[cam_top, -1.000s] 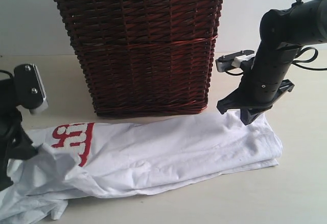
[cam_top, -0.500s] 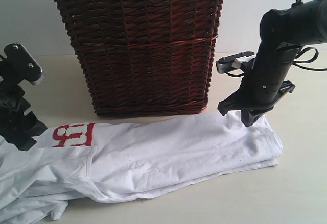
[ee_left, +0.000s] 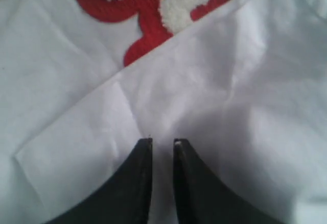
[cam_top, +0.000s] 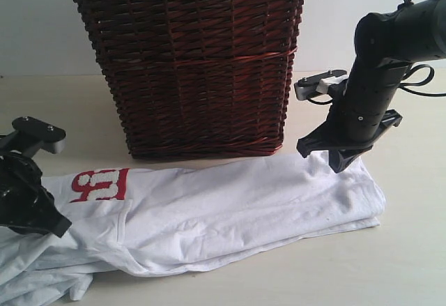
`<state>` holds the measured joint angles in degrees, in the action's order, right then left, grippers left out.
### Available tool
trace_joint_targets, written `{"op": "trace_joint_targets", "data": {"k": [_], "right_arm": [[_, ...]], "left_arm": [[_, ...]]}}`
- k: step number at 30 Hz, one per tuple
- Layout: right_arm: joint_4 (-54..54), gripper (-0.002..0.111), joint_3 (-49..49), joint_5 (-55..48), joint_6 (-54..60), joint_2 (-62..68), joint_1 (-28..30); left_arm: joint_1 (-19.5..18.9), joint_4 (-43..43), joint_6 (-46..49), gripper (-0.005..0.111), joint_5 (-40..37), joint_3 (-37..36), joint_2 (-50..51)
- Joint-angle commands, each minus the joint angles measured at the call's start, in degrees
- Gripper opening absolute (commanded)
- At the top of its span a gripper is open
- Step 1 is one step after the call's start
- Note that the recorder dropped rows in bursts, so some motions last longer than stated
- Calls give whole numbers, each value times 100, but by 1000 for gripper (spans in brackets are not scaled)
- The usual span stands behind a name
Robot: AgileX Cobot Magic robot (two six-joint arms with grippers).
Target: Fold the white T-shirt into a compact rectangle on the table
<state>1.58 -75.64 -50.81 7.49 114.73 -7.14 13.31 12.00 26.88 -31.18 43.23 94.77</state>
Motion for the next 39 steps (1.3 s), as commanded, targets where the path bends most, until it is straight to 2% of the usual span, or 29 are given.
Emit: {"op": "trace_joint_targets", "data": {"k": [1, 9, 14, 18, 20, 26, 30, 32, 34, 37, 39], "right_arm": [[-17, 0, 31, -33, 38, -72, 27], [-43, 0, 31, -159, 38, -72, 27], [-55, 0, 31, -189, 38, -72, 27], [-54, 0, 31, -200, 38, -72, 27], [-54, 0, 31, -200, 38, -72, 27], [-54, 0, 31, -165, 38, -72, 27], [-54, 0, 31, -143, 38, -72, 27], [-54, 0, 31, -130, 38, -72, 27], [-54, 0, 31, -130, 38, -72, 27], [-54, 0, 31, -130, 38, -72, 27], [-54, 0, 31, -116, 38, -72, 27]], "left_arm": [[-23, 30, -266, 28, 715, 5, 509], [-23, 1, -441, 27, 1165, 116, 1220], [-23, -113, -467, 27, 1126, 431, 849], [-23, -205, -480, 28, 962, 732, 94], [-23, -205, -480, 28, 559, 825, -336], [0, -62, -452, 28, -1976, 504, -1487], [0, 673, 226, 28, -2608, -168, -2015], [41, 1091, 783, 28, -2588, -531, -2216], [160, 1120, 1105, 32, -2457, -827, -2291], [346, 649, 1193, 48, -1782, -1273, -2301], [383, 425, 1089, 57, -1048, -1488, -2288]]}}
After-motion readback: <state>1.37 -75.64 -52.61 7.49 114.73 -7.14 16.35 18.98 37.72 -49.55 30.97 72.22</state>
